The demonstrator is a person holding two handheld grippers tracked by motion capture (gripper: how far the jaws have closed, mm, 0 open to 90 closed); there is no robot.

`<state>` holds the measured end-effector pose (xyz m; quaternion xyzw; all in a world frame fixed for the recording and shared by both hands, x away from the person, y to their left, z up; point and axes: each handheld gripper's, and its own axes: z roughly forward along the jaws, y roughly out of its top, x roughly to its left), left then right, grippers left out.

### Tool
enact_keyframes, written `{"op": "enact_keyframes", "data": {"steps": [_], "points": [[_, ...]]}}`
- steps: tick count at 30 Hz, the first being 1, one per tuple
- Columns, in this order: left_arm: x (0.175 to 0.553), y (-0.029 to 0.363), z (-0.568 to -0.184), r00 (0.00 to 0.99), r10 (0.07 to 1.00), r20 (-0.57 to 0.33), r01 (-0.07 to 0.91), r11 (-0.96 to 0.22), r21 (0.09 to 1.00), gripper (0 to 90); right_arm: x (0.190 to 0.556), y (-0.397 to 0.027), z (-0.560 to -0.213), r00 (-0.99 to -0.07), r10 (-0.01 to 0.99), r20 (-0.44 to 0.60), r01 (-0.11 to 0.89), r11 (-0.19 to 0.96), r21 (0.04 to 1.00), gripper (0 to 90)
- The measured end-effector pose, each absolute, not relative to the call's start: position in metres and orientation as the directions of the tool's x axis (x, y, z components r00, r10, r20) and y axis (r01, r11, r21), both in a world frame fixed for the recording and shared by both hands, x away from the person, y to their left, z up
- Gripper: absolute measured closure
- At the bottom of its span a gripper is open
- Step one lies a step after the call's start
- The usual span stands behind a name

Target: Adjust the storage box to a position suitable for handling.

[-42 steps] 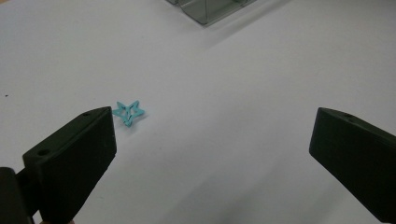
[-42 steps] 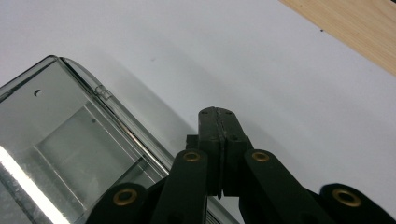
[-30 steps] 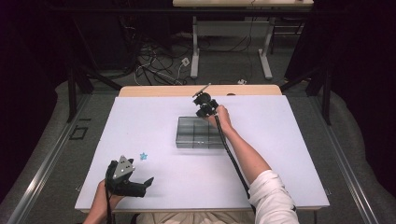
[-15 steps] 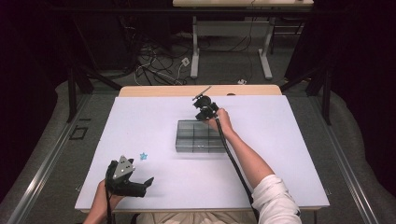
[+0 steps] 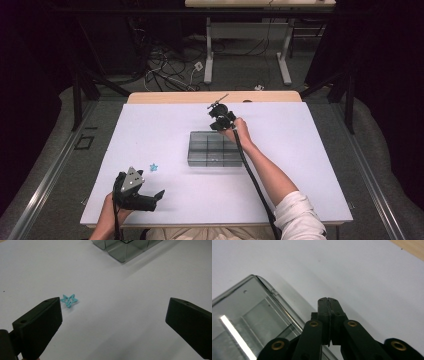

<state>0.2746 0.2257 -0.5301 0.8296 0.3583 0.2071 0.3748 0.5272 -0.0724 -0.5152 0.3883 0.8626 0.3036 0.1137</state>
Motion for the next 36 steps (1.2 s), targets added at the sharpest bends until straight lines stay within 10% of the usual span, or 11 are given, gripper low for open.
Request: {"op": "enact_keyframes", "data": {"steps": [15, 36], "points": [[0.274, 0.224, -0.530, 0.653, 0.753, 0.079, 0.435, -0.459, 0.775, 0.5, 0.480, -0.099, -0.488, -0.746, 0.661, 0.078, 0.533, 0.523, 0.665, 66.9], [0.275, 0.225, -0.531, 0.649, 0.756, 0.086, 0.441, -0.467, 0.767, 0.5, 0.404, -0.133, -0.487, -0.784, 0.606, 0.134, 0.523, 0.529, 0.668, 15.1]]}}
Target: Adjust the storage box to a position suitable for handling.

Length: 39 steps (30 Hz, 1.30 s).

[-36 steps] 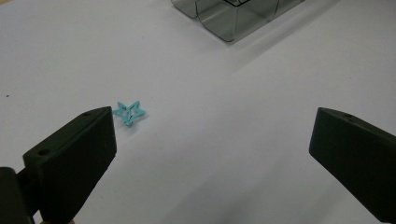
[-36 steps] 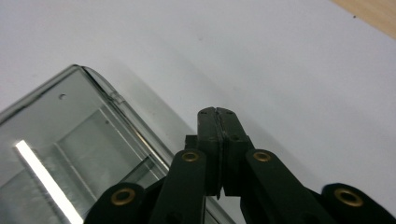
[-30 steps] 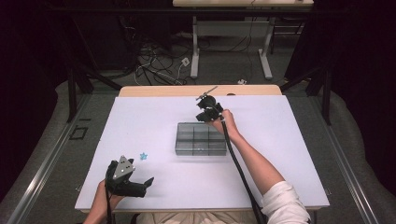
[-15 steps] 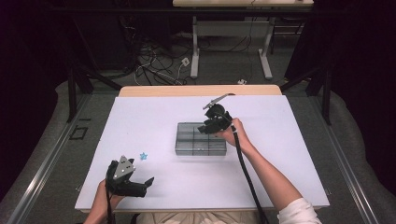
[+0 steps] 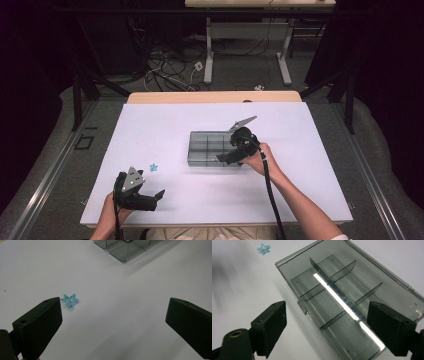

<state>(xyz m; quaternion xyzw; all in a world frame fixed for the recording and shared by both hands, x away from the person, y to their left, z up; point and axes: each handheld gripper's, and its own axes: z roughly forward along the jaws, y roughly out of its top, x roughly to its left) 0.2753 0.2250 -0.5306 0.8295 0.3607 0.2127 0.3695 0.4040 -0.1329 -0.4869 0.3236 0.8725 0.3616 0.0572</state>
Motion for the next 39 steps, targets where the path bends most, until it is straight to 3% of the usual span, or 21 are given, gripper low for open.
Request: {"op": "enact_keyframes", "data": {"steps": [15, 39], "points": [[0.275, 0.227, -0.530, 0.657, 0.749, 0.086, 0.439, -0.472, 0.764, 0.5, 0.365, -0.139, -0.493, -0.806, 0.572, 0.153, 0.507, 0.532, 0.678, 0.3], [0.281, 0.222, -0.530, 0.679, 0.730, 0.082, 0.426, -0.483, 0.765, 0.4, 0.335, -0.136, -0.521, -0.820, 0.543, 0.179, 0.497, 0.523, 0.692, 0.0]]}}
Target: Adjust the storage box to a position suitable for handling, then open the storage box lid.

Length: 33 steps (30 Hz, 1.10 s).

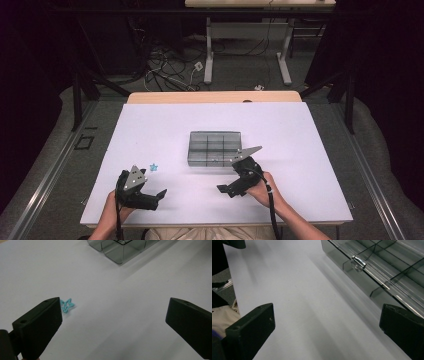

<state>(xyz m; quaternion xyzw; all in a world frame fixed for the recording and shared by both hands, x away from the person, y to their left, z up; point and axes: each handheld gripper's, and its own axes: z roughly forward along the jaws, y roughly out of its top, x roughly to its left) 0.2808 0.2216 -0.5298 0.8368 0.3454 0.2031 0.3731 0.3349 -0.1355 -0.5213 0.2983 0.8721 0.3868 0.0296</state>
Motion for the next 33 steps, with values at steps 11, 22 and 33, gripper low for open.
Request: {"op": "enact_keyframes", "data": {"steps": [11, 22, 33], "points": [[0.279, 0.223, -0.530, 0.681, 0.728, 0.085, 0.423, -0.485, 0.765, 0.4, 0.338, -0.130, -0.529, -0.832, 0.532, 0.157, 0.478, 0.543, 0.691, 0.0], [0.279, 0.222, -0.530, 0.678, 0.730, 0.082, 0.427, -0.483, 0.764, 0.4, 0.340, -0.130, -0.532, -0.822, 0.544, 0.167, 0.494, 0.537, 0.684, 0.0], [0.277, 0.222, -0.530, 0.676, 0.731, 0.091, 0.424, -0.488, 0.763, 0.4, 0.340, -0.128, -0.533, -0.822, 0.545, 0.164, 0.487, 0.525, 0.699, 8.2]]}}
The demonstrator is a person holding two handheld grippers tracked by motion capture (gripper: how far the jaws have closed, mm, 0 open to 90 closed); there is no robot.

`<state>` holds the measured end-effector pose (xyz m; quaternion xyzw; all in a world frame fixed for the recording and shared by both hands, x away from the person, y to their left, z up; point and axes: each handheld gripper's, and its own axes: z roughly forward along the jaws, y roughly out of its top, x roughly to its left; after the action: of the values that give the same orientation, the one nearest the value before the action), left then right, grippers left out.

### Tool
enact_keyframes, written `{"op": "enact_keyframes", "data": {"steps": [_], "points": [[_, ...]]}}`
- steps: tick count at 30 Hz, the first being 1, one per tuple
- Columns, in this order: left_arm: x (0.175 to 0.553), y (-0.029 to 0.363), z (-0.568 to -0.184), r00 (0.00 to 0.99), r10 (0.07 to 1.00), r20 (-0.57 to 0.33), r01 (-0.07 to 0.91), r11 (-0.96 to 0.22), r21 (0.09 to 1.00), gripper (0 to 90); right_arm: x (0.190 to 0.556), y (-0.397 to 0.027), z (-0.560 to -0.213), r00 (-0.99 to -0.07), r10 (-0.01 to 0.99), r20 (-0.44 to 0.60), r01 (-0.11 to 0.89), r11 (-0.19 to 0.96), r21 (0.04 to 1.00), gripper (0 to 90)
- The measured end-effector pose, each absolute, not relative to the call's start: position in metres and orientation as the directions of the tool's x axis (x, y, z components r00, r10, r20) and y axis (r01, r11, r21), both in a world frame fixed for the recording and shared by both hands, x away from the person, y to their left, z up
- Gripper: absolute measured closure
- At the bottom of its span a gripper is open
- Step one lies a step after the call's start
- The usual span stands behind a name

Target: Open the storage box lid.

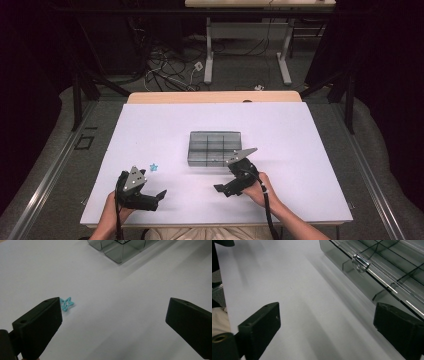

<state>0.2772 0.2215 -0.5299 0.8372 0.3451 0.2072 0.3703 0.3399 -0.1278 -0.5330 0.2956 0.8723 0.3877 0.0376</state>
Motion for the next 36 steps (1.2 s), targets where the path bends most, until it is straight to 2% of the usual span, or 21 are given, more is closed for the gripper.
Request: {"op": "enact_keyframes", "data": {"steps": [5, 11, 20, 25, 31, 34, 36], "points": [[0.277, 0.221, -0.530, 0.680, 0.728, 0.086, 0.425, -0.488, 0.762, 0.4, 0.340, -0.128, -0.534, -0.821, 0.549, 0.158, 0.485, 0.523, 0.701, 14.0], [0.278, 0.220, -0.530, 0.679, 0.731, 0.073, 0.428, -0.474, 0.770, 0.3, 0.341, -0.127, -0.533, -0.809, 0.565, 0.160, 0.490, 0.499, 0.715, 16.1], [0.278, 0.222, -0.530, 0.675, 0.735, 0.065, 0.430, -0.464, 0.774, 0.3, 0.343, -0.125, -0.538, -0.792, 0.592, 0.152, 0.503, 0.490, 0.712, 29.7], [0.285, 0.220, -0.531, 0.672, 0.740, 0.025, 0.449, -0.435, 0.781, 0.4, 0.345, -0.126, -0.541, -0.764, 0.624, 0.165, 0.519, 0.442, 0.731, 42.8], [0.283, 0.215, -0.531, 0.694, 0.718, 0.057, 0.429, -0.475, 0.768, 0.3, 0.345, -0.126, -0.538, -0.741, 0.657, 0.139, 0.497, 0.398, 0.771, 56.6], [0.282, 0.215, -0.531, 0.691, 0.721, 0.046, 0.434, -0.465, 0.772, 0.4, 0.347, -0.124, -0.537, -0.730, 0.669, 0.139, 0.496, 0.380, 0.781, 67.1], [0.281, 0.215, -0.531, 0.687, 0.724, 0.053, 0.434, -0.468, 0.770, 0.4, 0.349, -0.123, -0.537, -0.732, 0.668, 0.136, 0.496, 0.385, 0.778, 69.8]]}}
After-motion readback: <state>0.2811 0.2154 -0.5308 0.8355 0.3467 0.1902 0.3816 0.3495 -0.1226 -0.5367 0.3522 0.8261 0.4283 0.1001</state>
